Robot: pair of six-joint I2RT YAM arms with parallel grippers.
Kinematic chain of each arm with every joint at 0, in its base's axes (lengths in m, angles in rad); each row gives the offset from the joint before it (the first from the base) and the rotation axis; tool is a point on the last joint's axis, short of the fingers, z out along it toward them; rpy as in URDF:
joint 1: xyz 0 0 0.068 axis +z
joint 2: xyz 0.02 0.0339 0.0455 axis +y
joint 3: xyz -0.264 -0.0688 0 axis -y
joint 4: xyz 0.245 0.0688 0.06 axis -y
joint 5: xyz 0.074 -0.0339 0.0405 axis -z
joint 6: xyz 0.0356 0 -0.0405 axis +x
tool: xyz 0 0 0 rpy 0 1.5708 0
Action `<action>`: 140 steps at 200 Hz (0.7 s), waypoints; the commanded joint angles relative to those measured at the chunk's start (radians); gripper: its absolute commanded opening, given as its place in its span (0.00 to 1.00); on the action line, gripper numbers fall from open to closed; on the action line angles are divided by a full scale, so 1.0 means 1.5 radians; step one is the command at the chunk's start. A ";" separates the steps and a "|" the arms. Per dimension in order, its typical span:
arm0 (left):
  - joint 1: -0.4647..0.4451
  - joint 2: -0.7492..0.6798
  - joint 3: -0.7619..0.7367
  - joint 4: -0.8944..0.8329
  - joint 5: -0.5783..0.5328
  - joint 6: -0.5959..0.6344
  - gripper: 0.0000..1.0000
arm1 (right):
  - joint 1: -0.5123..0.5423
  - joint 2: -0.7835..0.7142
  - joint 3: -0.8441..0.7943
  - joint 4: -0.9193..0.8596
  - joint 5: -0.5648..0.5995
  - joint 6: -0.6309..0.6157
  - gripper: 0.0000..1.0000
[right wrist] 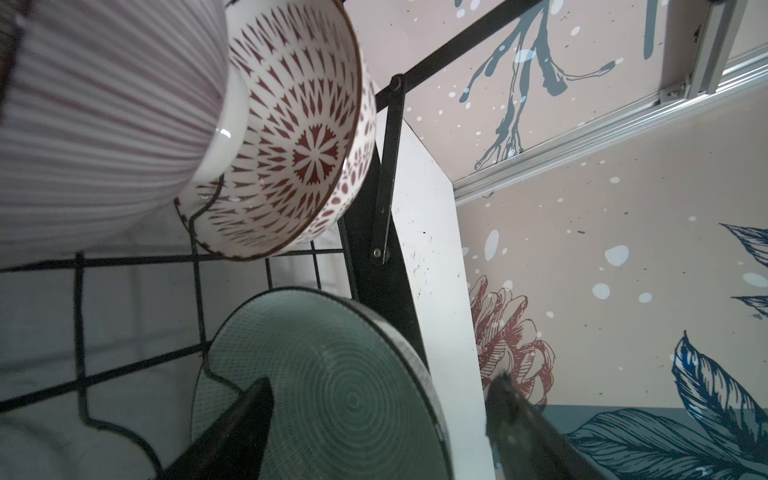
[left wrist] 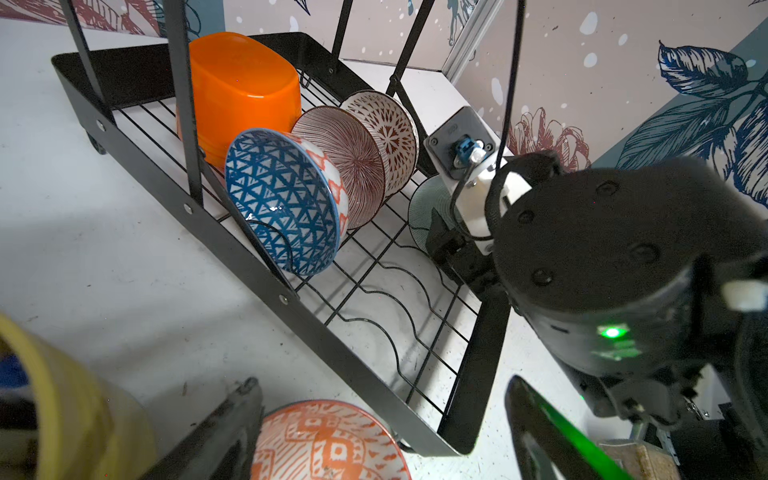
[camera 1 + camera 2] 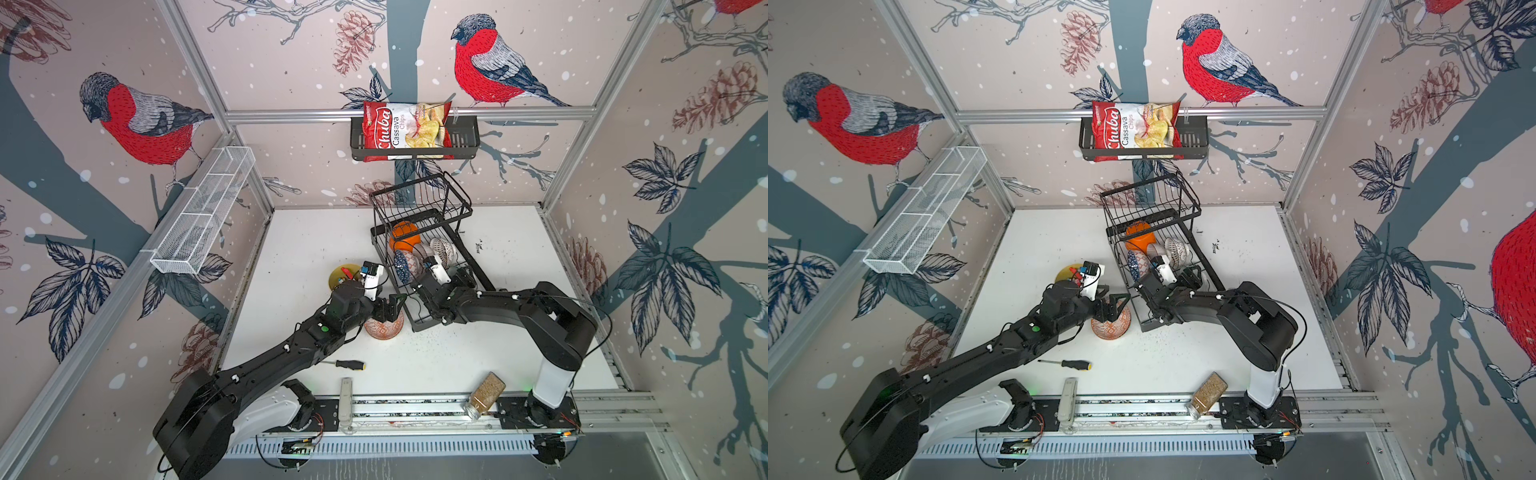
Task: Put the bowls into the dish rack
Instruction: 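Open the right gripper and lift it away from the rack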
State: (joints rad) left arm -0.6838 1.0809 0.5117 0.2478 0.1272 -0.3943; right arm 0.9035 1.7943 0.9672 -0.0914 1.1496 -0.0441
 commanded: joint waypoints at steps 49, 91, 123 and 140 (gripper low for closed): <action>0.001 -0.002 0.012 -0.014 -0.021 -0.014 0.90 | 0.005 -0.075 0.027 -0.023 -0.080 0.063 0.91; 0.001 0.005 0.020 -0.041 -0.030 -0.025 0.90 | 0.024 -0.105 0.063 -0.052 -0.161 0.118 0.91; -0.001 0.006 0.028 -0.074 -0.039 -0.041 0.90 | 0.038 -0.132 0.071 -0.044 -0.232 0.154 0.91; -0.004 0.004 0.030 -0.089 -0.048 -0.050 0.89 | 0.046 -0.147 0.070 -0.032 -0.259 0.168 0.91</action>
State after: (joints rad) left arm -0.6849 1.0889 0.5449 0.1596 0.0811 -0.4431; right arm 0.9577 1.6012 1.0676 -0.1513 0.8513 0.1425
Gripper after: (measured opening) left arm 0.896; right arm 0.907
